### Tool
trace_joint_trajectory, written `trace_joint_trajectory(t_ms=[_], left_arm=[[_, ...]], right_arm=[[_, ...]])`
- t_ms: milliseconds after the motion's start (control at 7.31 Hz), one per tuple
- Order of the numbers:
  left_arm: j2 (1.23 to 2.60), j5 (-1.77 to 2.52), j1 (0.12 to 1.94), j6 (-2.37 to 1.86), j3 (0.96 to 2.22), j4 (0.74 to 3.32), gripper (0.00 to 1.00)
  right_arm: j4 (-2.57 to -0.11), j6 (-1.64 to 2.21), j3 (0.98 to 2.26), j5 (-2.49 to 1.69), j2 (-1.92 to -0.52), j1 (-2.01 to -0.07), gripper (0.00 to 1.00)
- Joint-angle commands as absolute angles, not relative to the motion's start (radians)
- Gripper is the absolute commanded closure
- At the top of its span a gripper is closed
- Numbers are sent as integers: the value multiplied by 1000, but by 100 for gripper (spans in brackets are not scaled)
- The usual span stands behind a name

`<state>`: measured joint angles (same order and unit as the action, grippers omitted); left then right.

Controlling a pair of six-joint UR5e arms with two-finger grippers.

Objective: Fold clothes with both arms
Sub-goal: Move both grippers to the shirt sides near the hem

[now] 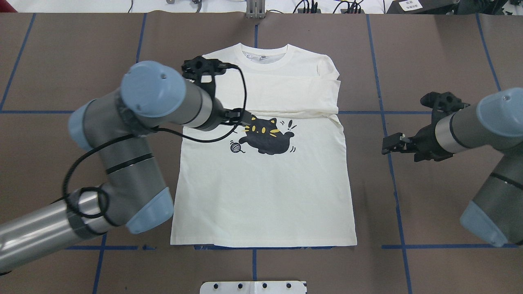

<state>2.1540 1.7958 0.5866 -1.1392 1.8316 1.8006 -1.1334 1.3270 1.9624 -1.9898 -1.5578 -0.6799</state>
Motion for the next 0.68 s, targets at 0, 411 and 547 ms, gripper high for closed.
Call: trace_joint_trajectory(t_ms=[0, 411, 547], left_arm=[[1982, 1801, 595, -1098, 2002, 1786, 0], [1980, 1799, 595, -1098, 2017, 1786, 0], [1979, 1799, 597, -1098, 2028, 1786, 0]], right_arm=[[-1134, 1571, 2054, -1758, -1582, -380, 0], [-1146, 1620, 2048, -1667, -1585, -229, 0], [-1172, 1620, 2046, -1667, -1579, -216, 3]])
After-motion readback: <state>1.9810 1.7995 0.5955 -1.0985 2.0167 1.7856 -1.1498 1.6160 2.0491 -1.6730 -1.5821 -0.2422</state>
